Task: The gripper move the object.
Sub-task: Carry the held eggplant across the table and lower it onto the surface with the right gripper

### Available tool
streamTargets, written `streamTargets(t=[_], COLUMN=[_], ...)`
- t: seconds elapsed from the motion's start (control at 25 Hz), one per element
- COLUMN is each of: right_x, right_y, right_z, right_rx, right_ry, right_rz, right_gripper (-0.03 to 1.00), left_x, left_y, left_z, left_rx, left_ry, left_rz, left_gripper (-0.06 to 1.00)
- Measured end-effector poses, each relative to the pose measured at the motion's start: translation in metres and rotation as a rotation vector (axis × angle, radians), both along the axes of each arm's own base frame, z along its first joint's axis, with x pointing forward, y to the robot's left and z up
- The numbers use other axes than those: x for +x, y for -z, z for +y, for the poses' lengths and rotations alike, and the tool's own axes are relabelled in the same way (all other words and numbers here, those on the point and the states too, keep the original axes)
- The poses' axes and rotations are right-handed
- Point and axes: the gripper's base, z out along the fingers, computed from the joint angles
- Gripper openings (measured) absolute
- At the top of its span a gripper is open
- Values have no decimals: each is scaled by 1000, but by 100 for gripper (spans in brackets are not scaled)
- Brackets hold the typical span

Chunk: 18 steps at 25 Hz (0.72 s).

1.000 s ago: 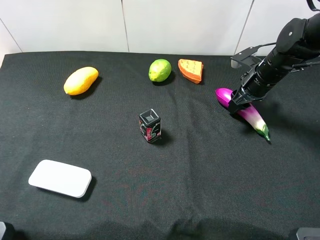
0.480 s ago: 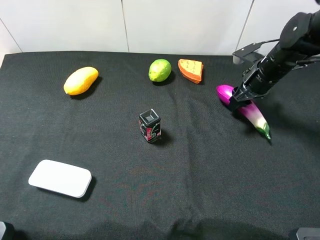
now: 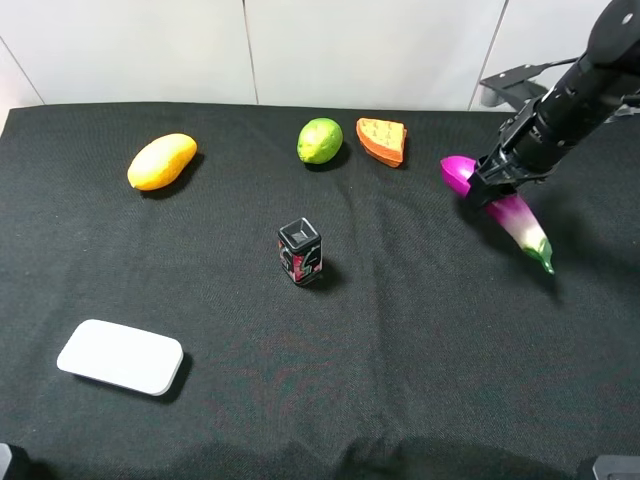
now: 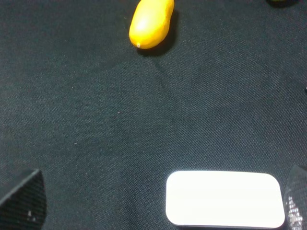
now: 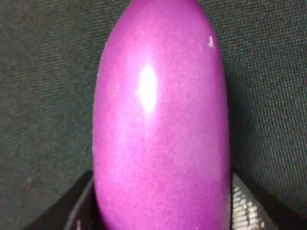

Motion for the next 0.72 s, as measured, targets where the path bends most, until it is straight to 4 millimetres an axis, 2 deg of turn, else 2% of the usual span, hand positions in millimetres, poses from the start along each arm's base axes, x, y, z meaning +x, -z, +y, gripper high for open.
streamTargets(t=[0.56, 0.72], right_x=[-25, -33], right_y=[-34, -45], right_z=[0, 11], right_rx=[45, 43], right_ry=[116, 107], right_rz=[119, 123], right_gripper=[40, 40], left_x=[0, 0], left_y=[0, 0], left_z=[0, 0], left_rx=[0, 0], left_ry=[0, 0], left_rz=[0, 0], left_gripper=[98, 98])
